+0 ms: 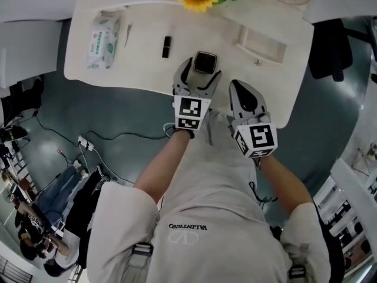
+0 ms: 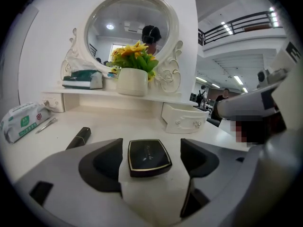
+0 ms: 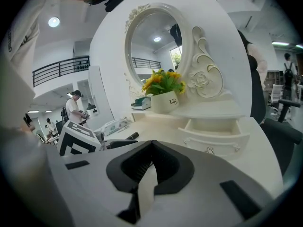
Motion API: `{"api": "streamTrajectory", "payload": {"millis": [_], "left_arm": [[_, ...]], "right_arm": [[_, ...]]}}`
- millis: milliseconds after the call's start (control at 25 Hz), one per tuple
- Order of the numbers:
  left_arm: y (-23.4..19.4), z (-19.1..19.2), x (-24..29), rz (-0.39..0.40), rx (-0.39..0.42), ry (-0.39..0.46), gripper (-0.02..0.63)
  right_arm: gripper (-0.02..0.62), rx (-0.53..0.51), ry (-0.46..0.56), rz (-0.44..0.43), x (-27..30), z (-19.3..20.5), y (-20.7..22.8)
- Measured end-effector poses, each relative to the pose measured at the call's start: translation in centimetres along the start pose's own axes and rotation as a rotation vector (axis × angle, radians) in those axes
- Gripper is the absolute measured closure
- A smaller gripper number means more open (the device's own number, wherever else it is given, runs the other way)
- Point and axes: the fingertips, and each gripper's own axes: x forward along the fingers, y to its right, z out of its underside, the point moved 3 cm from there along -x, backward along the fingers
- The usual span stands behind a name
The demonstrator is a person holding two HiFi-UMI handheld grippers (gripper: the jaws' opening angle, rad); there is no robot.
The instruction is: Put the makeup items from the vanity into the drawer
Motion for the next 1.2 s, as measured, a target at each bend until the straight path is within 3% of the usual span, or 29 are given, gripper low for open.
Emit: {"api": "streamTrajectory", "payload": {"millis": [160, 360, 760, 960, 1080, 1200], "left_arm": [[0.4, 0.2, 0.5, -0.015, 0.047, -0.025, 0.235], [-0.3, 0.5, 1.2, -0.089, 0.011, -0.085, 0.227], [-0.3, 1.3, 2.4, -0.158, 0.08, -0.214, 0.229], [-0.5, 1.5, 2.6, -0.144, 0.062, -0.255, 0.232], [-0.4, 1.4, 2.6, -0.123, 0.056, -0.267, 0.276], [-0.5, 1.4, 2.5, -0.114, 0.052, -0.273, 0.281]], "right_arm": [[0.584, 0.02, 0.003, 0.01, -0.2, 0.5, 0.6], [0.585, 0.034, -0.002, 0.024, -0.6, 0.9, 1.2], [0.586, 0.058, 0.005, 0.027, -0.8, 1.0, 1.7], [0.586, 0.066, 0.006, 0.025, -0.7, 1.0, 1.8], [0.586, 0.069, 0.004, 0.025, -0.6, 0.9, 1.9], [0.586, 0.068, 0.006, 0.025, -0.4, 0.7, 2.0]]}}
